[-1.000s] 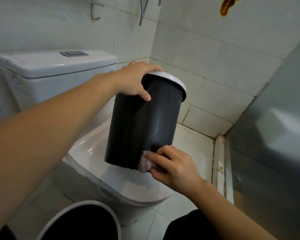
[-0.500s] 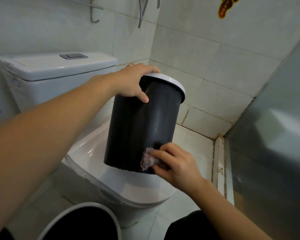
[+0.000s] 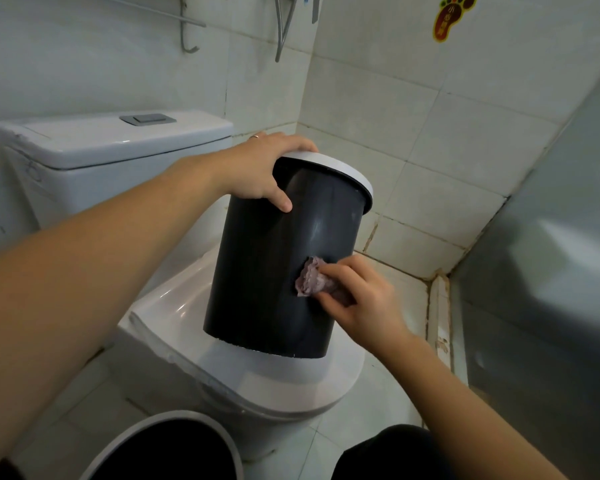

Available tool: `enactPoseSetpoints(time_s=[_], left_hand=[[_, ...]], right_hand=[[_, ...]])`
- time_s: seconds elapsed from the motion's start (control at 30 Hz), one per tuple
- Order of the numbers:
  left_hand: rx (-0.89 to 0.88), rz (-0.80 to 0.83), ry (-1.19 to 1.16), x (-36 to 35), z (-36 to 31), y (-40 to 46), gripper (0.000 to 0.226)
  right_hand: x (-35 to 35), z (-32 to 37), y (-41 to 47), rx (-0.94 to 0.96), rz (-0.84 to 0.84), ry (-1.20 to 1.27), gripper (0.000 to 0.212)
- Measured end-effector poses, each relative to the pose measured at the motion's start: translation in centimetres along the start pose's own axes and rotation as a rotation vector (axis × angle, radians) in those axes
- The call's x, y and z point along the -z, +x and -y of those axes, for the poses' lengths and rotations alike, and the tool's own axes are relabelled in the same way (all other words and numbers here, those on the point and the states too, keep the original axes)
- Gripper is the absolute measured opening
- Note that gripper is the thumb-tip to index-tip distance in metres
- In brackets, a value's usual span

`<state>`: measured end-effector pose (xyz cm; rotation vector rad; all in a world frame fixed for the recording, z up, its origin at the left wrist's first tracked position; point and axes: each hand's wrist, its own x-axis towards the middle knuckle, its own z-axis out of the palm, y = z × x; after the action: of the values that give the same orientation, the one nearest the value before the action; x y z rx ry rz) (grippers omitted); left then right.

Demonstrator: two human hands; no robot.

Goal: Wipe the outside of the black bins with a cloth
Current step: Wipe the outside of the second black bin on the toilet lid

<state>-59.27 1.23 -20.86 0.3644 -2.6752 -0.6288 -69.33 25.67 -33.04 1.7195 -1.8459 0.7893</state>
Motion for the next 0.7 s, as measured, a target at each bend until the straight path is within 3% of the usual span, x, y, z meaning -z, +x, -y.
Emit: enactPoseSetpoints(time_s=[0.33, 0.57, 0.7], left_hand=[[0.014, -0.019, -0.045, 0.5, -0.1, -0.9, 0.09], [-0.006, -0.01, -0.032, 0.5, 0.0, -1.2, 0.092], [-0.035, -0.011, -0.01, 0.1, -0.4, -1.1, 0.093]], right_hand=[[0.0, -0.4, 5.0, -0.226, -0.148, 0.015, 0.031], [0.5, 0.7, 5.0, -0.069, -0.118, -0.052, 0.027], [1.6, 0.1, 8.1, -0.2, -0.172, -0.065, 0.03]])
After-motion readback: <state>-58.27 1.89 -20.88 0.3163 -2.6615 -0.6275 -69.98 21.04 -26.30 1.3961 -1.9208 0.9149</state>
